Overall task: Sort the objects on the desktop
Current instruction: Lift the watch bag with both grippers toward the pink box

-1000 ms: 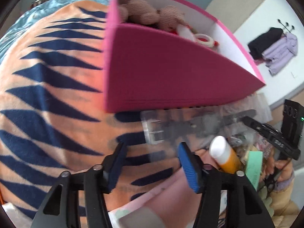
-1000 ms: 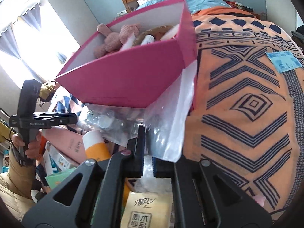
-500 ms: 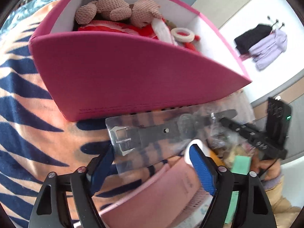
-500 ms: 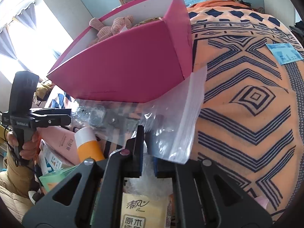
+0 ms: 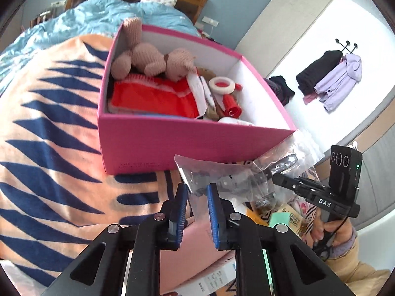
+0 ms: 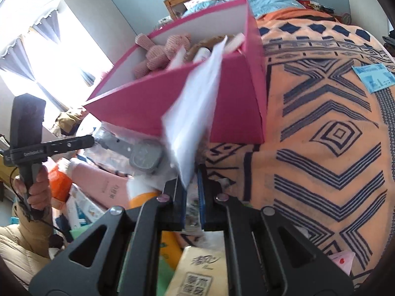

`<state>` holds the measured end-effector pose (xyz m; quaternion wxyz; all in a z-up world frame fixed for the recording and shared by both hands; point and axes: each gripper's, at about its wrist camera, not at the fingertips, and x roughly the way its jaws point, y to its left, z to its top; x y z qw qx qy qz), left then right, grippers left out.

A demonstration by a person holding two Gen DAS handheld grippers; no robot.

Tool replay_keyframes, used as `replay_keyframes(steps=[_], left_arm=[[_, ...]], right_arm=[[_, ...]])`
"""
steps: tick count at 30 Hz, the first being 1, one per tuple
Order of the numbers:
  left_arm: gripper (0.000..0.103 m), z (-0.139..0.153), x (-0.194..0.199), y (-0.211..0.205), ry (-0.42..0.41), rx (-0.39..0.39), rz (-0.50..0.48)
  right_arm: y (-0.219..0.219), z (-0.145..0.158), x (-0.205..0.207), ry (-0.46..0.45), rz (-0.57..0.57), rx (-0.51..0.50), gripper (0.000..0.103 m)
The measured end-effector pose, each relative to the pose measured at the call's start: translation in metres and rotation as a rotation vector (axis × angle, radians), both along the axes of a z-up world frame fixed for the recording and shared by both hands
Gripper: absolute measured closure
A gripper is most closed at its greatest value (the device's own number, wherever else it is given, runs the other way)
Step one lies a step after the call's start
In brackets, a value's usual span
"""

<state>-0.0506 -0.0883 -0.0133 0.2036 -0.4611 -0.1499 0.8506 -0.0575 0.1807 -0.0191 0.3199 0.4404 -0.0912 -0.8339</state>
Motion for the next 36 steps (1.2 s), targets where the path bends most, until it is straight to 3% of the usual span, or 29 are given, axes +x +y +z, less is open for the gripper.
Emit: replay_keyframes(steps=[19,36], left_arm=[[0.087,0.066,0.022,-0.004,0.149,0.002,0.019],[0.087,0.079,0.000,-0.015,0.158,-0.030,0.060]], right_arm=[[-0.007,0.078,0.026,0.178,0.063,-0.054,0.094],[-0.020,0.095,-0.002,0.189,0.096,-0.079,0.094]])
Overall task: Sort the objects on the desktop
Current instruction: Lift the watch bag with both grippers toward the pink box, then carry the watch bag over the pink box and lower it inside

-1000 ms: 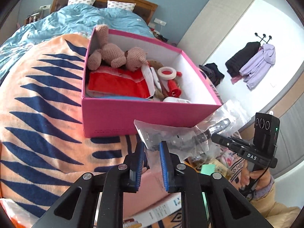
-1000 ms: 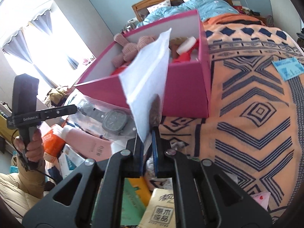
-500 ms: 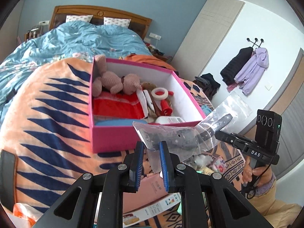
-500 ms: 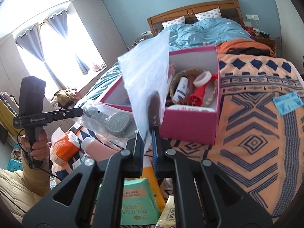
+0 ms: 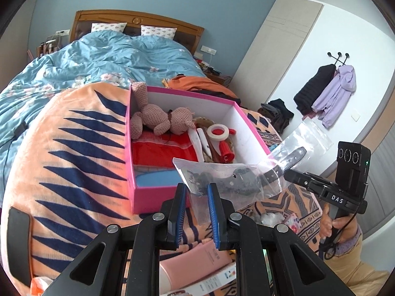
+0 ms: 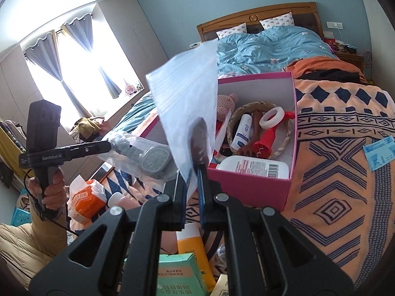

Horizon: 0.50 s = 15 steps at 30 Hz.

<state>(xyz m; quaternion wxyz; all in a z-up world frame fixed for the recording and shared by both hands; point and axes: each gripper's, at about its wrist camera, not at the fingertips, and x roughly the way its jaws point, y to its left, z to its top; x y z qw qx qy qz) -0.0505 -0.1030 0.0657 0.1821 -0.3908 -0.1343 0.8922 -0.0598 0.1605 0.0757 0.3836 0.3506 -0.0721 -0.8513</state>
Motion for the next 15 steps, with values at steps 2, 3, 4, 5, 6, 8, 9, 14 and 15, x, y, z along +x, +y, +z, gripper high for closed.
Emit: replay_keyframes(steps=[2,3,4,5,6,8,9,14,15], left_arm=[[0.087,0.000,-0.002,-0.001,-0.002,-0.002,0.004],[0.087,0.000,-0.003,-0.002,-0.003,-0.004,0.007],[0.087,0.000,-0.003,-0.002,-0.003,-0.004,0.009],[0.087,0.000,-0.004,-0.002,-0.003,-0.005,0.010],[0.087,0.000,-0.005,-0.003,-0.004,-0.006,0.013],[0.087,0.002,-0.007,-0.004,-0.003,-0.007,0.015],[0.087,0.002,-0.008,-0.004,-0.003,-0.008,0.017],[0.087,0.004,-0.014,-0.006,-0.002,-0.016,0.028],[0.087,0.004,-0.016,-0.007,-0.003,-0.015,0.033]], right_arm=[[-0.001,0.001,-0.002,0.005,0.000,0.000,0.094],[-0.002,0.002,-0.003,0.006,0.000,-0.002,0.094],[-0.003,0.003,-0.004,0.007,0.000,-0.004,0.094],[-0.003,0.004,-0.006,0.009,0.001,-0.004,0.094],[-0.004,0.005,-0.007,0.011,0.001,-0.003,0.094],[-0.006,0.005,-0.010,0.011,0.001,-0.002,0.094],[-0.006,0.006,-0.011,0.012,0.001,-0.001,0.094],[-0.010,0.008,-0.019,0.012,-0.001,-0.003,0.094],[-0.011,0.008,-0.022,0.012,0.000,-0.001,0.094]])
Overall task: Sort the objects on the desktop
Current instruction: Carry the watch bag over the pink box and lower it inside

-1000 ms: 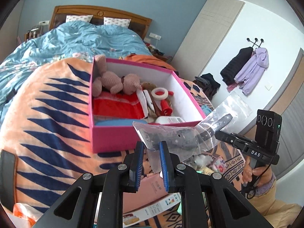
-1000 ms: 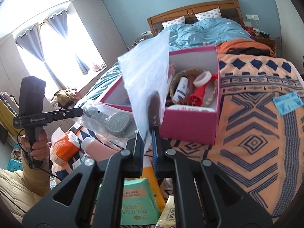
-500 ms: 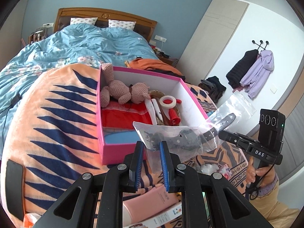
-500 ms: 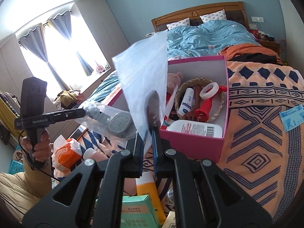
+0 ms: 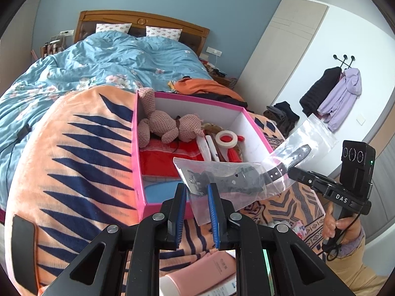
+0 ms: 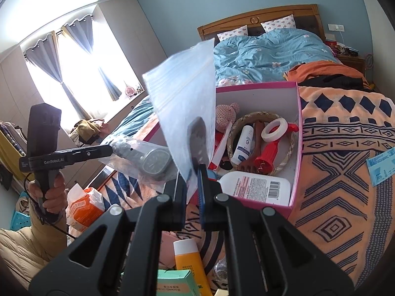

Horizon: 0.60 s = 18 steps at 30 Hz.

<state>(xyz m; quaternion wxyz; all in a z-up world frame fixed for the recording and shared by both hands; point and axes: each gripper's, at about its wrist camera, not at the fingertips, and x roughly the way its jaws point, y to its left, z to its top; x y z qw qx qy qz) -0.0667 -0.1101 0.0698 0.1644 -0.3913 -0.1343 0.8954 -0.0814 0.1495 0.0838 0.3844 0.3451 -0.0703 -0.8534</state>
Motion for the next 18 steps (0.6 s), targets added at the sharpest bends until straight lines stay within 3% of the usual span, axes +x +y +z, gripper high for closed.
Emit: replay_keyframes(steps=[18], left_arm=[[0.087,-0.013,-0.023,-0.008,-0.042,-0.010,0.036]], right_arm=[[-0.015,-0.007,-0.025,-0.027,0.004,0.015,0.094]])
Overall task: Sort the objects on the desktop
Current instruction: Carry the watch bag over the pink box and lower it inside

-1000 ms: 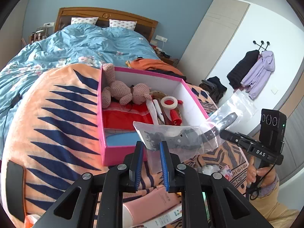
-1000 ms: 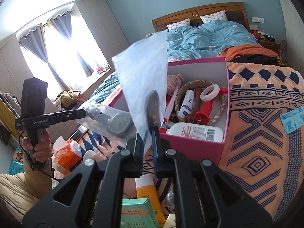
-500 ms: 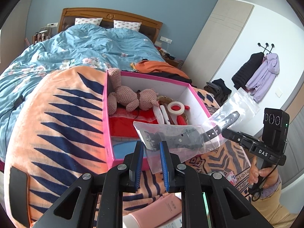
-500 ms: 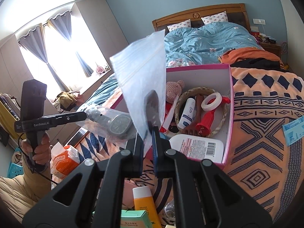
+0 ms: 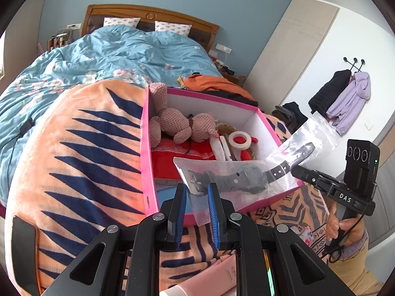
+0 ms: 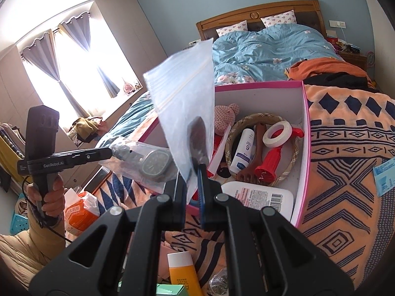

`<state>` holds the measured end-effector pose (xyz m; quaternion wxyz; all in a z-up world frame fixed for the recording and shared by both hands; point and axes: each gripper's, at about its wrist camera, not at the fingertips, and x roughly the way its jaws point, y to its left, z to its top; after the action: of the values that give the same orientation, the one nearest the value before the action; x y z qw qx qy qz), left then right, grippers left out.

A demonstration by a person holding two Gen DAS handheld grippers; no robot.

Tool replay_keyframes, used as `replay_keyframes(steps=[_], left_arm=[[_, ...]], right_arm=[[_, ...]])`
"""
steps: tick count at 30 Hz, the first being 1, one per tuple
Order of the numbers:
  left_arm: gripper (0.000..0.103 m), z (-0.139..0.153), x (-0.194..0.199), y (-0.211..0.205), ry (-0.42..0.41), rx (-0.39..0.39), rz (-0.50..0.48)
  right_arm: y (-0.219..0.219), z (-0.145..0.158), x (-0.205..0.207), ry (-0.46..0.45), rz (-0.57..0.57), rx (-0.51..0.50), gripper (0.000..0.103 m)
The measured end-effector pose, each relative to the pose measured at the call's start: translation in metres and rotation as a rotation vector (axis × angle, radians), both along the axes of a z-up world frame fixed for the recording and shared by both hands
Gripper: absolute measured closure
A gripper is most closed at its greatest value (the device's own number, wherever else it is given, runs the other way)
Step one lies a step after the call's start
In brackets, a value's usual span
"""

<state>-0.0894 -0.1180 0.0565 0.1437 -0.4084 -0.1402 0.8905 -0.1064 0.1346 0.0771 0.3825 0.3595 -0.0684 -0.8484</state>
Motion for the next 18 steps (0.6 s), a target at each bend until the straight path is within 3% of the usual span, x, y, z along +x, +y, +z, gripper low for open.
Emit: replay_keyframes(steps=[18], left_arm=[[0.087,-0.012,-0.013,0.001,-0.035,-0.033,0.012]], right_arm=[[-0.008,-0.014,-0.014,-0.033,-0.005,0.013,0.094]])
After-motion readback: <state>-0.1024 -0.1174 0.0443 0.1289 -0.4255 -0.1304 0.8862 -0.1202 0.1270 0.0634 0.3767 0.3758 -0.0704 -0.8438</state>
